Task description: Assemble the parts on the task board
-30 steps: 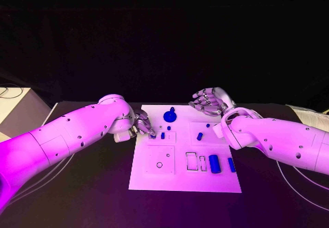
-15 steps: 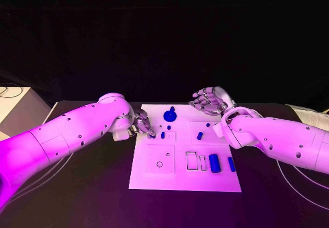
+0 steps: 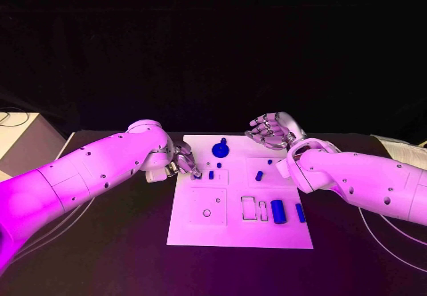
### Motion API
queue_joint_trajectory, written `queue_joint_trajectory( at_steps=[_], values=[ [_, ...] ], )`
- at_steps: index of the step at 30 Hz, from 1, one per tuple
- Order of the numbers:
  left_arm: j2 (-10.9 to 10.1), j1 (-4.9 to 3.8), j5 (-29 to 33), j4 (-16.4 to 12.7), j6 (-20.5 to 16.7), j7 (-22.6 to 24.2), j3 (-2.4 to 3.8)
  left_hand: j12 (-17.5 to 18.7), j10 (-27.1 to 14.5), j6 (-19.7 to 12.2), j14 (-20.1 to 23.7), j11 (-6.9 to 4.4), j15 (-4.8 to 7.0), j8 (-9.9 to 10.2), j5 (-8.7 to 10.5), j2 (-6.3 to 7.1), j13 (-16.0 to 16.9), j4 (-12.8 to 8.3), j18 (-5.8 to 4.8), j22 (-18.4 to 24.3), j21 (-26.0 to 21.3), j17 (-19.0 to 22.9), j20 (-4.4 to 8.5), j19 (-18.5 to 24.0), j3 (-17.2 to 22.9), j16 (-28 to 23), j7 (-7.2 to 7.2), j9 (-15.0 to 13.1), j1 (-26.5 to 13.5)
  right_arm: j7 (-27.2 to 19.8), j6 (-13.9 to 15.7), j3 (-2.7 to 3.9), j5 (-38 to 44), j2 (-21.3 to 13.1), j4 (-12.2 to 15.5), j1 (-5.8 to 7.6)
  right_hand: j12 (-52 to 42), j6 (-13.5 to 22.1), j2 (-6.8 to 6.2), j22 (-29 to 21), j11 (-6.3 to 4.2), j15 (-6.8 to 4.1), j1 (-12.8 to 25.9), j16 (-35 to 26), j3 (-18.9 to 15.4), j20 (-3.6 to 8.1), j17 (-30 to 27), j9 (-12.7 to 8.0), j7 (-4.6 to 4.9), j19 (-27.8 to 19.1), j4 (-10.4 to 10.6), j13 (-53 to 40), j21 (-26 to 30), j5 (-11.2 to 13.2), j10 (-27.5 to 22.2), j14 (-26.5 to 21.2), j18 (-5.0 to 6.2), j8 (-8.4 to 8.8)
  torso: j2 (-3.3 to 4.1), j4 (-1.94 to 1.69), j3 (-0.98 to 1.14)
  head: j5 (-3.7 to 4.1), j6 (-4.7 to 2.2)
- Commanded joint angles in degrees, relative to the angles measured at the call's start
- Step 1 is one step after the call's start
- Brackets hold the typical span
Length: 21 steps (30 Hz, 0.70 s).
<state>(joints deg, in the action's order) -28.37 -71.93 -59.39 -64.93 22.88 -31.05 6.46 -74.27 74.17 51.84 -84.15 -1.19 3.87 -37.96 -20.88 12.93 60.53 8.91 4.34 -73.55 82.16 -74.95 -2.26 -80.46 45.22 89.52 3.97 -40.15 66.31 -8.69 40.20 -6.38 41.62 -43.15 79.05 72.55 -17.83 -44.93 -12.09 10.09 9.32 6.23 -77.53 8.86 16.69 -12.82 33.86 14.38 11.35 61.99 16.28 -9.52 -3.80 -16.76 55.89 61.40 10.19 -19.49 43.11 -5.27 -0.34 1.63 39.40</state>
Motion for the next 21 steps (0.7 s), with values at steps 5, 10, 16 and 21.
queue_joint_trajectory(
  at_steps=[5,10,16,21],
  values=[
    [0.3,0.21,-0.3,0.4,0.8,-0.7,-0.25,-0.4,0.4,1.4,-5.7,0.07,0.34,-0.2,-0.21,-0.34,0.1,-7.3,-0.68,0.0,0.3,-14.4,0.01,-0.3,7.1,0.3,-0.93,-2.5,0.8,-0.8,-0.7,0.01,0.2,0.0,0.1,0.01,0.3,0.4,-0.15,-0.1,0.34,0.36,-0.4,-0.4,0.1,0.07,-0.1,-0.1,2.17,-0.5,-0.1,0.1,0.1,-0.2,0.1,0.1,0.33,-0.13,0.0,-0.02,0.01,0.01,0.06],
    [0.6,0.2,-0.3,0.8,0.8,-0.9,-0.59,-0.3,0.4,1.4,-5.7,0.07,0.34,-0.2,-0.22,-0.34,0.0,-7.3,-0.68,0.0,0.3,-14.4,0.02,-0.3,7.2,0.3,-0.93,-2.5,0.8,-0.8,-0.7,0.01,0.2,0.0,0.2,0.01,0.3,0.4,-0.15,-0.1,0.34,0.36,-0.4,-0.4,0.1,0.07,-0.1,-0.1,2.17,-0.5,-0.1,0.1,0.1,-0.2,0.1,0.1,0.33,-0.13,0.04,0.02,0.03,0.05,0.15],
    [1.1,0.14,-0.5,1.1,1.4,-1.2,-1.69,-0.4,0.5,1.4,-5.7,0.07,0.35,-0.1,-0.23,-0.35,0.1,-7.3,-0.7,0.0,0.3,-14.4,0.03,-0.4,7.2,0.3,-0.93,-2.5,0.7,-0.8,-0.8,0.01,0.2,0.1,0.3,0.01,0.3,0.4,-0.15,-0.1,0.34,0.36,-0.4,-0.4,0.1,0.07,-0.1,-0.1,2.17,-0.5,-0.1,0.1,0.1,-0.2,0.1,0.1,0.33,-0.13,0.02,-0.01,0.03,0.04,0.27],
    [1.6,0.11,-0.6,1.6,2.0,-1.6,-2.25,-0.6,0.6,1.5,-5.7,0.05,0.37,-0.1,-0.36,-0.2,0.4,-7.4,-0.75,-0.3,0.4,-14.5,0.04,-0.5,7.3,0.3,-0.95,-2.6,0.8,-0.8,-0.9,0.01,0.2,0.1,0.3,0.01,0.3,0.4,-0.16,-0.2,0.35,0.38,-0.4,-0.5,0.1,0.05,-0.3,-0.1,2.19,-0.5,-0.1,0.2,0.1,-0.2,0.1,0.1,0.33,-0.14,0.03,0.01,0.06,0.06,0.34]
  ],
)
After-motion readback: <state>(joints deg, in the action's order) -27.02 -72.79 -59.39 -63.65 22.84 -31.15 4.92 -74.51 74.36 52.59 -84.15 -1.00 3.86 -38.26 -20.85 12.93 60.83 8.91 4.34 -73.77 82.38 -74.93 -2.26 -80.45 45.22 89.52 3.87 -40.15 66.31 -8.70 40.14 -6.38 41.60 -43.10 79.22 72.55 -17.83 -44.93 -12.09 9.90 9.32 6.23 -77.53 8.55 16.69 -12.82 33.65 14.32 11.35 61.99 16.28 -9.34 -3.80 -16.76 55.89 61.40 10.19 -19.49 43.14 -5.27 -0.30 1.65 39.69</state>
